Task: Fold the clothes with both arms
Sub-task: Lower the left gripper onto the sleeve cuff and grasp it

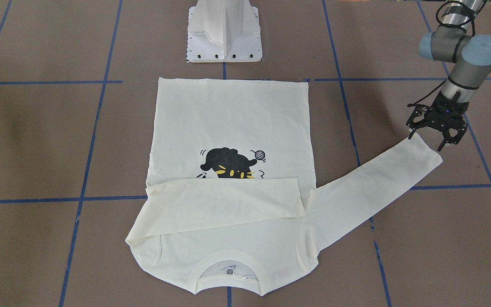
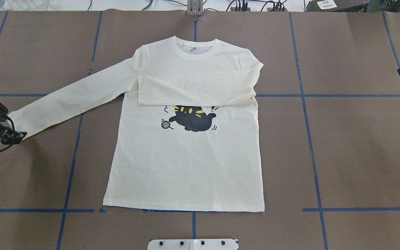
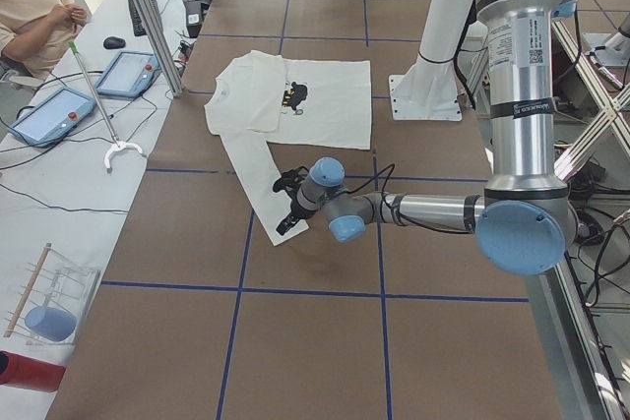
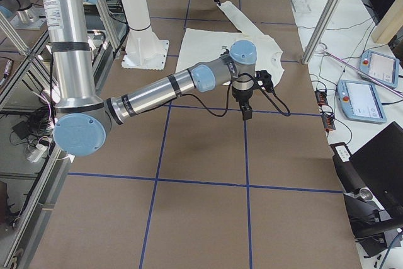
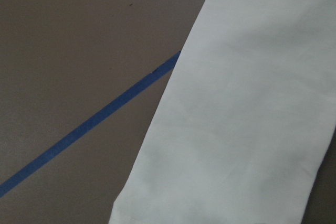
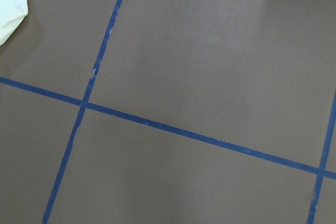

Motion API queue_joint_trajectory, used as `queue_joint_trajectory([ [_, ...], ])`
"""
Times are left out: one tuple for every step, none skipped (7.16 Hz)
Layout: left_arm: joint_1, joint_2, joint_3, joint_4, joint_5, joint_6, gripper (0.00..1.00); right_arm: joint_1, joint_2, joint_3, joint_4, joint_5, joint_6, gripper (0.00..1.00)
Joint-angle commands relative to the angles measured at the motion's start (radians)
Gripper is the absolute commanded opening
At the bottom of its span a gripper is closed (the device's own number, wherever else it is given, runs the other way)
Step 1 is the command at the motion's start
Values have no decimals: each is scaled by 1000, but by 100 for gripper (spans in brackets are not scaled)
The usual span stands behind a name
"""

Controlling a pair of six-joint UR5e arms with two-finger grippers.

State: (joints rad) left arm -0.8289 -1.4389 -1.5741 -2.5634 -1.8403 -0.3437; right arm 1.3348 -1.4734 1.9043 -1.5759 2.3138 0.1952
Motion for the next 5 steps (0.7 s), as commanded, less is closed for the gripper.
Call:
queue_joint_trajectory([
  [17, 3, 0, 0, 0, -1, 92, 0, -2, 2, 0, -1, 0, 100],
  [19, 3, 0, 0, 0, -1, 92, 0, -2, 2, 1, -1, 0, 100],
  [21, 5, 0, 0, 0, -1, 90, 0, -4, 2, -1, -2, 0, 100],
  [22, 6, 2, 0, 0, -1, 89, 1, -4, 2, 0, -2, 0, 100],
  [27, 11, 3, 0, 0, 0, 89, 1, -4, 2, -1, -2, 0, 100],
])
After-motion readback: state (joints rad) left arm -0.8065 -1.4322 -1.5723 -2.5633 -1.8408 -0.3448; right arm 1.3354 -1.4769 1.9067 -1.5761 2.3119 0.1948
